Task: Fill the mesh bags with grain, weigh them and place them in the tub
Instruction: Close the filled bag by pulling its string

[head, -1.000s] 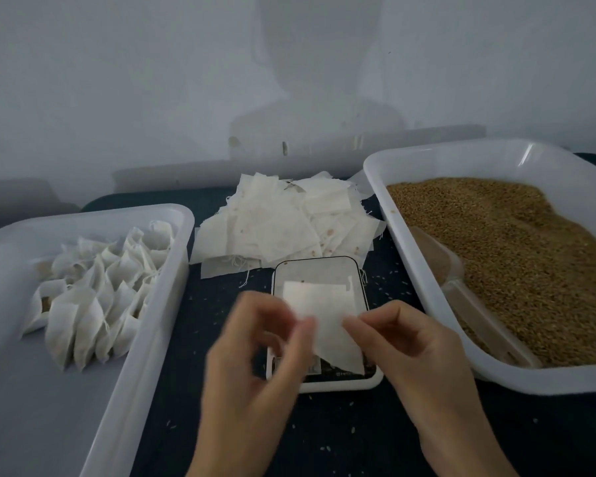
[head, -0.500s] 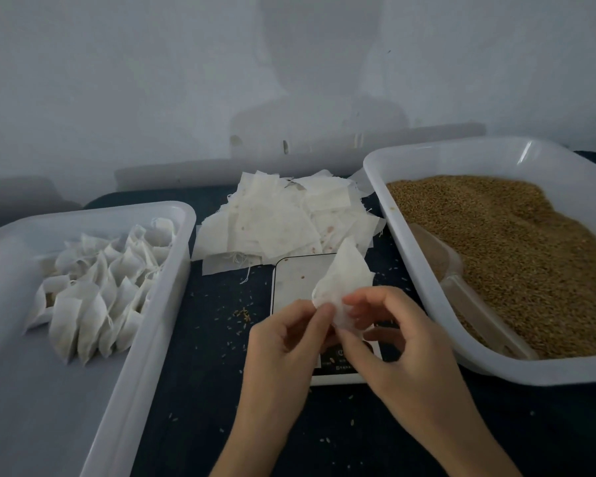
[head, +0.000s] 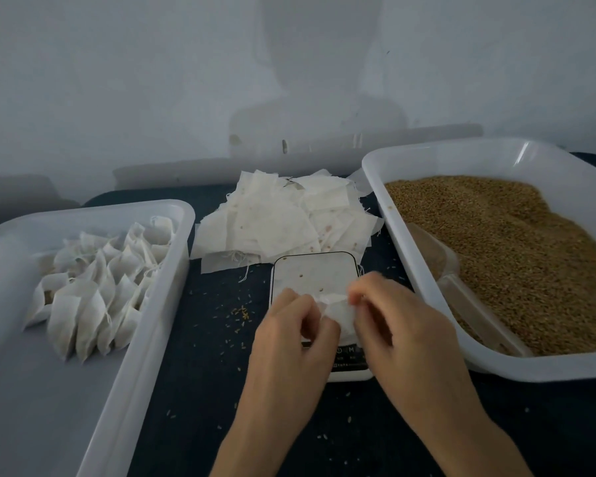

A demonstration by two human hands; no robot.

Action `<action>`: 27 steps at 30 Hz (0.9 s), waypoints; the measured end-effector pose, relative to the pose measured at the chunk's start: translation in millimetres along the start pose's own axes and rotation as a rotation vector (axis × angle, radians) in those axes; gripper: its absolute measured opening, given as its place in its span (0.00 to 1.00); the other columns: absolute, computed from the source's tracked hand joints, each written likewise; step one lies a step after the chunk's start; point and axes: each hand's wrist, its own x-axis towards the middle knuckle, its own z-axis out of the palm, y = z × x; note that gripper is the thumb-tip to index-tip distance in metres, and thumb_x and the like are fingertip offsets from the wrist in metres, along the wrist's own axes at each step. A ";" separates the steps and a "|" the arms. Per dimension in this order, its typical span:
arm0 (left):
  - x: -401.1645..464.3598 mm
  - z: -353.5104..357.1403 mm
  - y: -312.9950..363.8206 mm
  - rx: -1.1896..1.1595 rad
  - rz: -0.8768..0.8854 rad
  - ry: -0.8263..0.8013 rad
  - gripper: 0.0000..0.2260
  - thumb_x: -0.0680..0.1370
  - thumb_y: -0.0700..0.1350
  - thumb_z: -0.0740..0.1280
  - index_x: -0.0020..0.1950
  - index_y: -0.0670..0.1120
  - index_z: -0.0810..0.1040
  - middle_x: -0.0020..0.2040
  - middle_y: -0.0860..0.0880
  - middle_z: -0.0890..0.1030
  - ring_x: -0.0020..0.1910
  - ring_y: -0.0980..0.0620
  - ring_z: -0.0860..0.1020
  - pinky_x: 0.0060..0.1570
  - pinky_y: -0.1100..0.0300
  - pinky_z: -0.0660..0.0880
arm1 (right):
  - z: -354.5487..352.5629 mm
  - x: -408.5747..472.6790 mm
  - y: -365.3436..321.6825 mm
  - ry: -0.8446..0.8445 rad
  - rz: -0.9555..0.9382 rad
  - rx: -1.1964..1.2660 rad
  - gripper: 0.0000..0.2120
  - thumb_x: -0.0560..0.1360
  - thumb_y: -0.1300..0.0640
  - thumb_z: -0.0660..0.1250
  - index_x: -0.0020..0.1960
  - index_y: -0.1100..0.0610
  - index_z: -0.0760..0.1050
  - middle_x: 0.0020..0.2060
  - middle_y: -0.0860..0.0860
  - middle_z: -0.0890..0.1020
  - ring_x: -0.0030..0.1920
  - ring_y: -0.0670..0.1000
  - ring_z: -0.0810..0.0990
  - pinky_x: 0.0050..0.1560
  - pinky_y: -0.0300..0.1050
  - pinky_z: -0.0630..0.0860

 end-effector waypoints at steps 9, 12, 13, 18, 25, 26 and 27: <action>4.0 -6.9 11.0 0.181 0.277 -0.101 0.06 0.68 0.45 0.64 0.35 0.51 0.67 0.51 0.58 0.73 0.60 0.57 0.68 0.57 0.57 0.68 | -4.6 3.6 -6.8 -0.348 0.042 -0.167 0.08 0.75 0.58 0.67 0.44 0.45 0.70 0.37 0.43 0.67 0.29 0.43 0.67 0.27 0.34 0.59; 16.4 -13.1 13.2 -0.008 0.277 -0.395 0.18 0.64 0.51 0.63 0.54 0.52 0.70 0.59 0.57 0.74 0.67 0.54 0.69 0.70 0.41 0.59 | -13.3 9.2 1.5 -0.393 0.168 0.055 0.06 0.79 0.53 0.60 0.51 0.45 0.75 0.41 0.44 0.76 0.40 0.43 0.76 0.40 0.38 0.72; 21.5 -15.3 12.2 -0.044 0.240 -0.428 0.24 0.64 0.53 0.64 0.59 0.50 0.68 0.58 0.56 0.75 0.66 0.55 0.70 0.71 0.40 0.58 | -18.1 12.0 1.3 -0.383 0.188 0.091 0.07 0.78 0.51 0.62 0.51 0.44 0.79 0.40 0.44 0.78 0.40 0.43 0.77 0.41 0.38 0.74; 22.6 -0.6 11.0 0.102 0.330 -0.418 0.48 0.65 0.47 0.79 0.74 0.58 0.51 0.62 0.66 0.67 0.66 0.68 0.66 0.72 0.40 0.58 | -29.3 18.1 2.6 -0.265 0.201 0.100 0.14 0.70 0.40 0.65 0.36 0.47 0.83 0.26 0.46 0.78 0.33 0.43 0.78 0.35 0.37 0.72; 23.1 26.4 15.7 -0.217 0.220 -0.294 0.23 0.65 0.50 0.71 0.58 0.56 0.72 0.49 0.57 0.79 0.51 0.56 0.79 0.49 0.61 0.76 | -38.2 12.9 13.0 -0.117 0.137 -0.151 0.30 0.65 0.27 0.52 0.23 0.50 0.76 0.16 0.47 0.67 0.19 0.47 0.68 0.22 0.35 0.61; 22.5 29.0 15.8 -0.225 0.219 -0.292 0.19 0.65 0.50 0.70 0.55 0.55 0.74 0.48 0.58 0.80 0.49 0.57 0.79 0.46 0.65 0.75 | -39.2 12.1 14.4 -0.116 0.138 -0.148 0.29 0.64 0.27 0.52 0.22 0.48 0.73 0.16 0.46 0.64 0.19 0.46 0.67 0.23 0.34 0.60; 22.0 31.7 16.3 -0.236 0.218 -0.285 0.16 0.65 0.49 0.69 0.52 0.54 0.75 0.45 0.58 0.80 0.45 0.58 0.79 0.42 0.68 0.73 | -41.0 11.8 15.0 -0.130 0.137 -0.137 0.28 0.64 0.26 0.52 0.21 0.47 0.70 0.16 0.45 0.64 0.20 0.45 0.67 0.24 0.34 0.60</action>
